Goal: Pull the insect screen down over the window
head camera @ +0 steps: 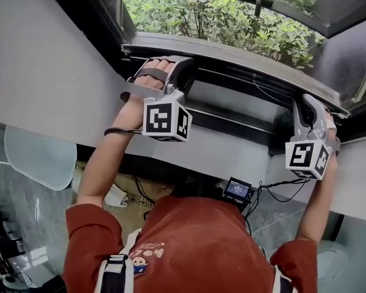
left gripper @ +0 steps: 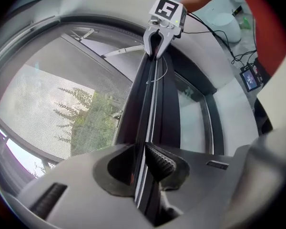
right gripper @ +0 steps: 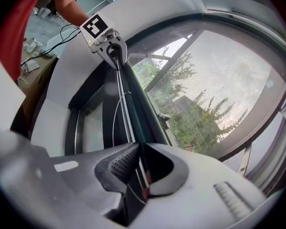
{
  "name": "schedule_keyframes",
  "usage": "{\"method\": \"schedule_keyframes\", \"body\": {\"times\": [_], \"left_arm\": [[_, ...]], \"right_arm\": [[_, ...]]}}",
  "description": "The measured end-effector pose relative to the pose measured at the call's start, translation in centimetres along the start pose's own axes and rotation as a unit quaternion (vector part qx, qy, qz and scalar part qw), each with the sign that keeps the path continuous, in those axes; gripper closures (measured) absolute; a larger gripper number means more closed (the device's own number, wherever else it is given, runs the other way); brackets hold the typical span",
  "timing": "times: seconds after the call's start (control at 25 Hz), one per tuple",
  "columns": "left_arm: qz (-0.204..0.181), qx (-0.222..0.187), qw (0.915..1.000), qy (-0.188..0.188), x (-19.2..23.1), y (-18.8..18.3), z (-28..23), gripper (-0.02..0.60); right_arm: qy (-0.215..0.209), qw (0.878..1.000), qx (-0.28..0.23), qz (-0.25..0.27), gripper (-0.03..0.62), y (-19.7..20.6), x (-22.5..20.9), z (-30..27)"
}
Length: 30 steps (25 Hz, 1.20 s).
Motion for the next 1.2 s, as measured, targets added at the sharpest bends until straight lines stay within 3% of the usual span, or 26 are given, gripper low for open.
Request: {"method": "schedule_keyframes", "body": {"times": [0.2, 0.4, 0.64, 0.8, 0.96, 1.2], "left_arm": [[-0.003, 0.006, 1.0, 0.004, 0.3, -0.2, -0.1, 0.549], [-0.005, 0.006, 0.9996, 0.029, -0.3, 0.0, -0.1, 0.554], [-0.007, 0.011, 0.9964, 0.084, 0.5, 0.8, -0.3, 0.555], [-0.033, 0.021, 0.9927, 0.114, 0.8, 0.3, -0.5, 0.558], [-0.034, 0.021, 0.99, 0.135, 1.2, 0.1, -0.5, 0.558], [-0.021, 0.016, 0.9907, 0.134, 1.2, 0.2, -0.5, 0.558]], "right_arm": [[-0.027, 0.999, 0.028, 0.028, 0.556, -0.3, -0.2, 0.0], [-0.05, 0.998, 0.042, 0.02, 0.557, -0.1, 0.4, 0.2], [-0.083, 0.996, 0.034, -0.027, 0.556, -0.8, 0.3, -0.3], [-0.093, 0.993, 0.044, -0.049, 0.554, -0.7, 0.3, -0.3], [-0.106, 0.992, 0.018, -0.066, 0.546, -0.4, -0.2, -0.4], [-0.097, 0.992, -0.006, -0.079, 0.539, 0.0, -0.2, -0.4]]}}
Point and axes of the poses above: the fingertips, and each gripper's own axes: z backward along the fingers, x to its left, y out of its underside, the point moved 8 cm from there along z, backward along the fingers, and after that the axes turned 13 degrees about x, right-handed, at the moved point
